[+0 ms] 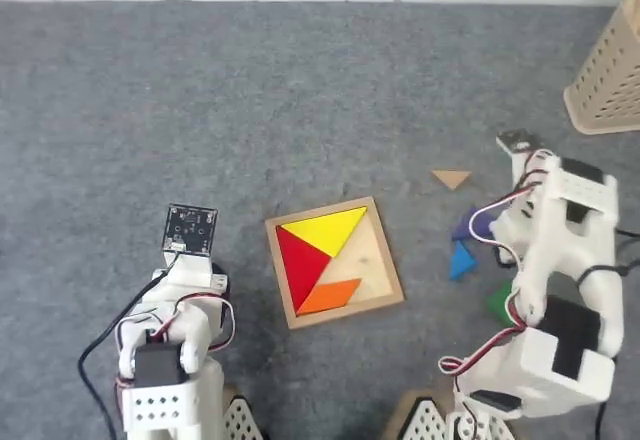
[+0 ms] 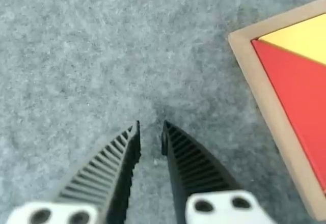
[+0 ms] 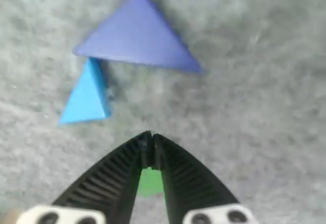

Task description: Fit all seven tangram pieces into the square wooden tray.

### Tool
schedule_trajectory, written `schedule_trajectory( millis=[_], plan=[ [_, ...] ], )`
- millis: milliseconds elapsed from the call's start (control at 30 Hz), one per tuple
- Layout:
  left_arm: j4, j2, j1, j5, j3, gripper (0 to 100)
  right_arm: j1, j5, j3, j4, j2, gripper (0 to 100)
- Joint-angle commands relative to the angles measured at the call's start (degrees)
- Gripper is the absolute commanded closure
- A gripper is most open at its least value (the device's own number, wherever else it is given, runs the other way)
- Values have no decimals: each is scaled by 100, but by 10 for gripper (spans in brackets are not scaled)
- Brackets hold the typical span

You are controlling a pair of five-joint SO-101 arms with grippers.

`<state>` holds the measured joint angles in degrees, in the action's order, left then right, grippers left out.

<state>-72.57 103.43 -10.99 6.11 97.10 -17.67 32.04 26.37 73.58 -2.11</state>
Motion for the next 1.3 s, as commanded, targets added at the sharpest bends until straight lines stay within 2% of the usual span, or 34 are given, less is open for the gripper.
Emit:
schedule_trajectory(
  millis=[0, 133, 267, 533, 600, 867, 1133, 1267],
  plan=[
    [0, 132, 9, -44, -48, 929, -154, -70, 325, 22, 637, 992],
    [0, 132, 9, -44, -48, 929, -101, -79, 1512, -233, 1604, 970],
    [0, 132, 9, -44, -48, 929, -92, -79, 2347, -374, 2325, 836],
    [0, 132, 9, -44, -48, 929, -514, -79, 2769, -1174, 1692, 830],
    [0, 132, 9, -44, -48, 929, -752, -70, 2690, -1473, 1314, 830],
    [0, 132, 9, -44, -48, 929, -1358, 123, 1635, -1332, 409, 831],
    [0, 132, 9, -44, -48, 929, -1385, 9, 738, -1130, 57, 831],
    [0, 132, 9, -44, -48, 929, -1376, 730, 132, -242, 365, 829]
  ],
)
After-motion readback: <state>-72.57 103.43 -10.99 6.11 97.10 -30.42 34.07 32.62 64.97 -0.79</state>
